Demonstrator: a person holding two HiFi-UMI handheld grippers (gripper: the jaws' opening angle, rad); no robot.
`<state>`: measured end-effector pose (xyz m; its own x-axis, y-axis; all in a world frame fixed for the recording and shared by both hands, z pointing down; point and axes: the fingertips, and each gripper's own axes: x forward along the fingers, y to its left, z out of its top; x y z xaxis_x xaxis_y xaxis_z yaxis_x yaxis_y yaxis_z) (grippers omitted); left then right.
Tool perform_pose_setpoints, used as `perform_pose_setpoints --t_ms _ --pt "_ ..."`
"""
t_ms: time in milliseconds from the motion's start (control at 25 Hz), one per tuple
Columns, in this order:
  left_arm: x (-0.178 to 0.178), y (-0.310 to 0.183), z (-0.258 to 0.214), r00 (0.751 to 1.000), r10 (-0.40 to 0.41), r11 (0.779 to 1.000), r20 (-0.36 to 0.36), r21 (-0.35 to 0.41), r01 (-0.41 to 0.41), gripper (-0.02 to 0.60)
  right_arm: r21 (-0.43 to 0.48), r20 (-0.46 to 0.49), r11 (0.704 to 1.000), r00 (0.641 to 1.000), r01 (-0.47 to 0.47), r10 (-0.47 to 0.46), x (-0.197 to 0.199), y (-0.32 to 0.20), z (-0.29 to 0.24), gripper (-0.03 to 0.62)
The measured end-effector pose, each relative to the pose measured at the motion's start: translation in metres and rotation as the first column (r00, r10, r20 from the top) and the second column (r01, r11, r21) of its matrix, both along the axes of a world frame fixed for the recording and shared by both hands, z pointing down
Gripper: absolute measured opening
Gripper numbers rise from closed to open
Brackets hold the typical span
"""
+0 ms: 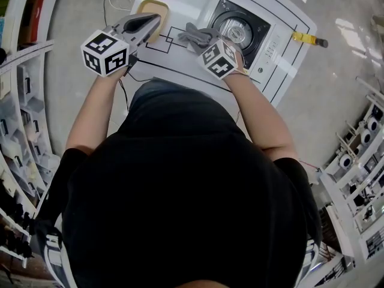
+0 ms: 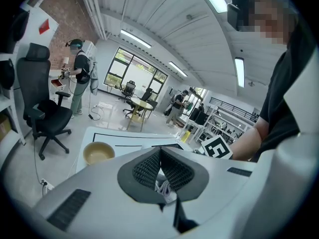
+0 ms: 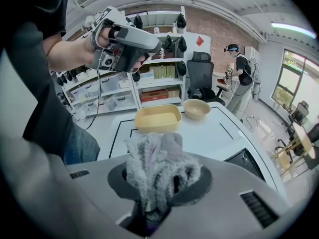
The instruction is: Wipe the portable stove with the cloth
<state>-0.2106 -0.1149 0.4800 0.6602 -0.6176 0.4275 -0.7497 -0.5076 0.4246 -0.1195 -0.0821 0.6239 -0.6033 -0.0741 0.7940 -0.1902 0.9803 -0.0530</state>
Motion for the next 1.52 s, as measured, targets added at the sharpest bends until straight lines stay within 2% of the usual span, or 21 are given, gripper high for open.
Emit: perform_pose_setpoints --t_ms 560,960,1520 --pt "-0.009 -0.032 0.015 1.0 0.008 1.0 -0.01 -0.03 -0.008 0.021 -0.016 0.014 0.996 0.996 -0.09 0.09 -0.006 -0.079 0.007 0.115" --pt "0.001 -0.059 0.028 0.999 0.037 0.998 -0.022 -0.052 -0.038 0.021 -0.02 0.043 0.985 0.984 -0.171 0.172 -0.003 -0.142 0.009 0.115" --pt "0.027 -0.073 0.046 0.995 0.088 0.993 -0.039 -0.08 -0.091 0.021 -0.115 0.129 0.936 0.929 -0.332 0.346 0.016 -0.205 0.009 0.117"
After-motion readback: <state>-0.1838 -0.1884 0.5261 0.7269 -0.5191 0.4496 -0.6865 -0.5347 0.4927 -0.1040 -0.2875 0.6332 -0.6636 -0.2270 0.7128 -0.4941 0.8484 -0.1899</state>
